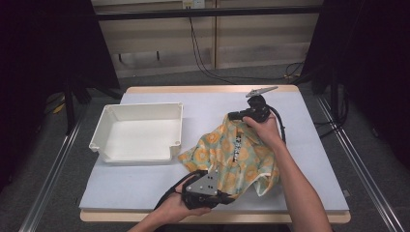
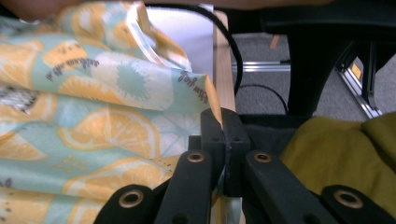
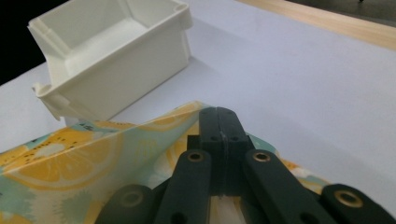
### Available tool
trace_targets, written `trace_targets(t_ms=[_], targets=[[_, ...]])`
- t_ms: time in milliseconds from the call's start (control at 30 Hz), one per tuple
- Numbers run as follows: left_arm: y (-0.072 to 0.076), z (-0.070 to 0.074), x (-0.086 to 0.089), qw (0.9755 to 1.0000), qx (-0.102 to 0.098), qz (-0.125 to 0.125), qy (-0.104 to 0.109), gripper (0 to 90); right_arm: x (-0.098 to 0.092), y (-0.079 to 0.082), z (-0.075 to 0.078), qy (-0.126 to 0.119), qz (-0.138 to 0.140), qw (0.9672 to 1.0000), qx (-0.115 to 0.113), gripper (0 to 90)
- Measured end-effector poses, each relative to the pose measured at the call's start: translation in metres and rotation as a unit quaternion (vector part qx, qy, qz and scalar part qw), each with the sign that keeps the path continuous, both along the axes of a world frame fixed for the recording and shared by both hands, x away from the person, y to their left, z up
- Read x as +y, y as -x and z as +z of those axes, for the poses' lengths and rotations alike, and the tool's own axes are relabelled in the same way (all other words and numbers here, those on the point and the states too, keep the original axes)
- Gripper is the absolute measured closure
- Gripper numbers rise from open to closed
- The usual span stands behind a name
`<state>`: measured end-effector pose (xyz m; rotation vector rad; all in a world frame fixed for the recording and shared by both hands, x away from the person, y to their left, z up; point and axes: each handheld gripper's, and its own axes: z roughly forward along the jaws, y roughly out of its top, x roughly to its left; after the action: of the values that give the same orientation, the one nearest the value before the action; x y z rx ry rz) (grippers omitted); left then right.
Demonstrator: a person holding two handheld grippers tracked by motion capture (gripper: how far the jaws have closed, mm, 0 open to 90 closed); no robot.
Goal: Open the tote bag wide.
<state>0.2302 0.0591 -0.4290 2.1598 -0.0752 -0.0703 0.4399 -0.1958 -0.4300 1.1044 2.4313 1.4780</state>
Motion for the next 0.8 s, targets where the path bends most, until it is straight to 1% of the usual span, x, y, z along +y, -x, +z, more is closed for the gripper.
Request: trace_targets(t_ms=[33,67,100,133,233,267,300,367,433,500,533,567,600,633,667,700,733,800], targets=[[0.000,0.000,0.000,1.0000,0.000,0.000,0.000,90.0,0.001,0.000,-0.002,0.001,0.000,1.0000,0.001,90.0],[0.001,-0.006,0.000,1.0000,0.006,0.005,-0.005,90.0,0.002,0.000,-0.005,-0.003,0.000,1.0000,0.002,89.8],[0.001,-0.009,0.001,0.9999,0.006,0.008,-0.009,90.0,0.002,0.001,-0.008,-0.005,0.000,1.0000,0.003,89.5],[0.000,-0.013,0.001,0.9998,0.010,0.007,-0.014,90.0,0.002,0.001,-0.010,-0.005,-0.002,1.0000,0.006,89.0],[-0.001,-0.022,0.002,0.9994,0.005,0.018,-0.028,90.0,0.003,0.002,-0.016,0.001,-0.003,0.9999,0.011,88.2],[-0.002,-0.024,0.002,0.9993,0.007,0.025,-0.026,90.0,0.003,0.002,-0.018,0.001,-0.004,0.9999,0.013,87.9],[-0.004,-0.026,0.002,0.9994,0.012,0.023,-0.024,90.0,0.003,0.003,-0.018,0.006,-0.006,0.9998,0.016,86.5],[-0.005,-0.028,0.002,0.9992,0.014,0.027,-0.027,89.9,0.003,0.003,-0.019,0.006,-0.009,0.9998,0.015,85.4],[-0.008,-0.032,0.002,0.9990,0.015,0.029,-0.030,89.5,0.001,0.005,-0.019,0.004,-0.010,0.9999,0.013,81.9],[-0.009,-0.033,0.002,0.9989,0.015,0.031,-0.031,87.8,0.000,0.006,-0.016,0.005,-0.011,0.9999,0.011,76.8],[-0.007,-0.034,0.002,0.9990,0.018,0.031,-0.026,87.0,-0.001,0.007,-0.015,0.002,-0.011,0.9999,0.006,75.2],[-0.007,-0.034,0.002,0.9990,0.018,0.031,-0.026,85.8,-0.001,0.007,-0.015,0.002,-0.011,0.9999,0.006,75.2],[-0.004,-0.033,0.003,0.9992,0.018,0.028,-0.020,84.1,-0.002,0.010,-0.009,-0.002,-0.010,0.9999,-0.002,68.3],[-0.003,-0.032,0.003,0.9994,0.014,0.027,-0.017,82.9,-0.003,0.012,-0.006,-0.003,-0.011,0.9999,-0.006,67.7],[-0.002,-0.030,0.004,0.9993,0.017,0.029,-0.015,81.6,-0.003,0.014,-0.003,-0.006,-0.007,0.9999,-0.010,66.1],[-0.001,-0.029,0.004,0.9992,0.021,0.032,-0.010,80.6,-0.004,0.016,0.000,-0.008,-0.007,0.9998,-0.015,63.2],[-0.001,-0.027,0.005,0.9994,0.014,0.033,-0.003,79.3,-0.004,0.018,0.004,-0.009,-0.008,0.9997,-0.019,61.0],[0.000,-0.024,0.006,0.9991,0.018,0.036,0.009,75.1,-0.005,0.022,0.011,-0.010,-0.007,0.9995,-0.029,54.2]])
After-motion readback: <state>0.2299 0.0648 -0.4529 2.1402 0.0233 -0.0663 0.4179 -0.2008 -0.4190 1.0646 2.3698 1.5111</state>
